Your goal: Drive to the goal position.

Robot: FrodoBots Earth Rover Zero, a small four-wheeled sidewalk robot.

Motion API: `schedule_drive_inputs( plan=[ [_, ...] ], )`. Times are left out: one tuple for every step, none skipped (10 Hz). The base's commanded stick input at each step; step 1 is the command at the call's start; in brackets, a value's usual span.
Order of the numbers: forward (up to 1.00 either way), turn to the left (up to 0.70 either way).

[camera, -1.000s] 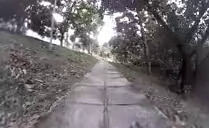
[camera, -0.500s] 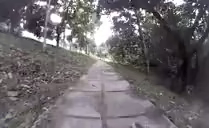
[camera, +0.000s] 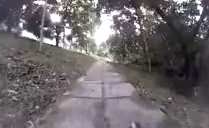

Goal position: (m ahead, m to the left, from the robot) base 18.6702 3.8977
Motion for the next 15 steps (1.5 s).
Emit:
schedule_drive_inputs(
  plan=[
    [0.70,0.00],
    [0.70,0.00],
    [0.70,0.00],
    [0.70,0.00],
    [0.70,0.00],
    [0.70,-0.03],
    [0.70,-0.13],
    [0.70,-0.03],
    [0.70,-0.09],
    [0.70,-0.14],
    [0.70,-0.14],
    [0.70,-0.05],
    [0.70,0.00],
    [0.70,0.00],
    [0.70,0.00]
  ],
)
